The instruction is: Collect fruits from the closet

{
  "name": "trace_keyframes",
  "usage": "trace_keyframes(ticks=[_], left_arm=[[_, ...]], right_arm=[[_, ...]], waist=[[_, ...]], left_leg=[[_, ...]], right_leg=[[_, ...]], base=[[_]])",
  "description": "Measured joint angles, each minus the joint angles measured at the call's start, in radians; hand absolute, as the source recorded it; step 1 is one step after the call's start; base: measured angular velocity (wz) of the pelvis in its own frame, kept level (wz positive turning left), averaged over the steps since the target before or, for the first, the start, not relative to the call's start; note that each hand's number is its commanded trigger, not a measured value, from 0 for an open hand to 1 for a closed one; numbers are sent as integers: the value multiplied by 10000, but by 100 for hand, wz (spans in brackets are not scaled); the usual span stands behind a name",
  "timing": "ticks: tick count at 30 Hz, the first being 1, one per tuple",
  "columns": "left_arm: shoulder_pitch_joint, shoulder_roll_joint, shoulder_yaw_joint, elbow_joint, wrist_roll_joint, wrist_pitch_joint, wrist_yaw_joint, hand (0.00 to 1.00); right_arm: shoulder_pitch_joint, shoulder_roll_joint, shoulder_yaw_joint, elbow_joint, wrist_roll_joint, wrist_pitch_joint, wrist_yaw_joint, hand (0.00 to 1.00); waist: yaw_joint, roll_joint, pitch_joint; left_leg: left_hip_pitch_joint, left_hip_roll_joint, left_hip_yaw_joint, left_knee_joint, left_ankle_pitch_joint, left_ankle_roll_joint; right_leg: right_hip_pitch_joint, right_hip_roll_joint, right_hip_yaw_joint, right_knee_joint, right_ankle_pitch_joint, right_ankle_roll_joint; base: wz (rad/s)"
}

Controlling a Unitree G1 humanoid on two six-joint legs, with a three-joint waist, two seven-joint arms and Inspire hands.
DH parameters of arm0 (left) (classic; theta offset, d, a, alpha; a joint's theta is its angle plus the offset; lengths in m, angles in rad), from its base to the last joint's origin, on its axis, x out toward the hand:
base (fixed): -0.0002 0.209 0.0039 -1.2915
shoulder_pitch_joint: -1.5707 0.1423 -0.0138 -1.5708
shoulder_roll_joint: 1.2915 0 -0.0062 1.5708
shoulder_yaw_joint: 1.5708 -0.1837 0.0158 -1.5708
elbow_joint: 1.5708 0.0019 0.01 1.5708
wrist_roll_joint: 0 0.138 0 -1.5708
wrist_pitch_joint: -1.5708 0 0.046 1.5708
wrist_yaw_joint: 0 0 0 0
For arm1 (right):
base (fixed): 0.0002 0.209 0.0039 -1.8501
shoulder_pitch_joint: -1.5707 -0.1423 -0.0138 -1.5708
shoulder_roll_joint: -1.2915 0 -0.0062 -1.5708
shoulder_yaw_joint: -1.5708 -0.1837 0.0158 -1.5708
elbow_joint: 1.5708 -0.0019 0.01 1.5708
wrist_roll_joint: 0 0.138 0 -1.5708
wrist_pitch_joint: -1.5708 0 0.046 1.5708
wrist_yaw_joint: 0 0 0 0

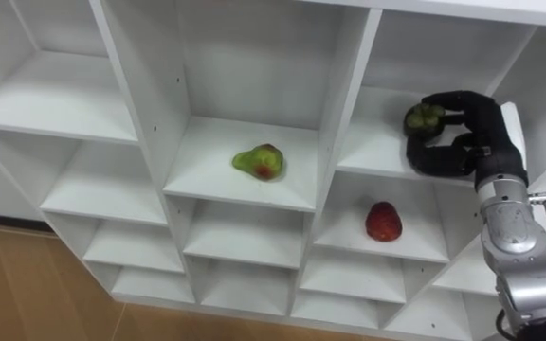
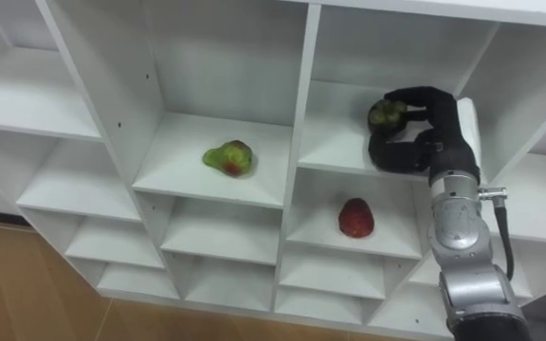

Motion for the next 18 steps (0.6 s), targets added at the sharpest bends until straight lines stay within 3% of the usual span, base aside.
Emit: trace_keyframes(ticks=[12, 18], left_arm=[[-13, -21, -5, 6, -13, -305, 20, 100], [-32, -193, -12, -6, -9, -312, 280, 100]], right_arm=[[586, 188, -63, -791, -34, -200, 114, 100], [1121, 605, -56, -1613, -99, -221, 115, 100]], waist=[[-64, 13, 26], [-245, 135, 36]], left_leg=[[-16, 39, 3, -29, -1, -1], [-31, 48, 210, -37, -2, -2]], right_leg=[[-24, 12, -30, -4, 0, 0], [-96, 15, 56, -2, 0, 0]], base=[[0], [-5]])
